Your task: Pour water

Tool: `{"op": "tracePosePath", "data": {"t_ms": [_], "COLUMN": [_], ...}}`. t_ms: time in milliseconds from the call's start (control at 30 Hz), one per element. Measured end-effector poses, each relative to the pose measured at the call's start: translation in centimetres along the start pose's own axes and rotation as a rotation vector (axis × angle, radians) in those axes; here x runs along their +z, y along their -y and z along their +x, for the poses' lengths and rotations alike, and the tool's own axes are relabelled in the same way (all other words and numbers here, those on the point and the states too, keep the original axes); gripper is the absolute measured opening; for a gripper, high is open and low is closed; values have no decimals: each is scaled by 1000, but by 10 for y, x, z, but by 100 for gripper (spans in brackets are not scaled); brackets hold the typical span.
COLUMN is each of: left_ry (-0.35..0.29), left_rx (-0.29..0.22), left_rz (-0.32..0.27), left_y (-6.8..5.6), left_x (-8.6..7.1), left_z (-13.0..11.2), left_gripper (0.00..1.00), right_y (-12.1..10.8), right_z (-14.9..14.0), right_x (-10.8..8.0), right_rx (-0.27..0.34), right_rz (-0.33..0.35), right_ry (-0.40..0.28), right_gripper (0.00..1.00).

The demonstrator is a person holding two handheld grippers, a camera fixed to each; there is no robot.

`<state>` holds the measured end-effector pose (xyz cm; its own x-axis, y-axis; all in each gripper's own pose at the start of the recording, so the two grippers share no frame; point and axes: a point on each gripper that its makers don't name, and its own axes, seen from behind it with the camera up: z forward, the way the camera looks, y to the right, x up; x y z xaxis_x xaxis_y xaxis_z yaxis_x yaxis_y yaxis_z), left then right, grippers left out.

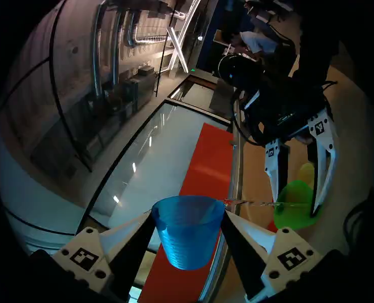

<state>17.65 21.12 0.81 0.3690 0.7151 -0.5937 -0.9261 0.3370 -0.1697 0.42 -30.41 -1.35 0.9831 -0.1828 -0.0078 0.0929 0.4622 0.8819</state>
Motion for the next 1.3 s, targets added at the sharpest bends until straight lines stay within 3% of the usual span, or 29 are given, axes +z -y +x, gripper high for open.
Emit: {"op": "tracePosePath", "data": {"t_ms": [1300], "left_ry": [-29], "left_rx": [90], "left_rz": [-2], "left_y": [-1], "left_x": [-4], "left_z": [9], "left_gripper": [87], "right_y": [2], "right_z": [5], "right_x": [-4], "right_rx": [-15], "right_rz": [5], "right_ry": [-10], "right_gripper": [91]}}
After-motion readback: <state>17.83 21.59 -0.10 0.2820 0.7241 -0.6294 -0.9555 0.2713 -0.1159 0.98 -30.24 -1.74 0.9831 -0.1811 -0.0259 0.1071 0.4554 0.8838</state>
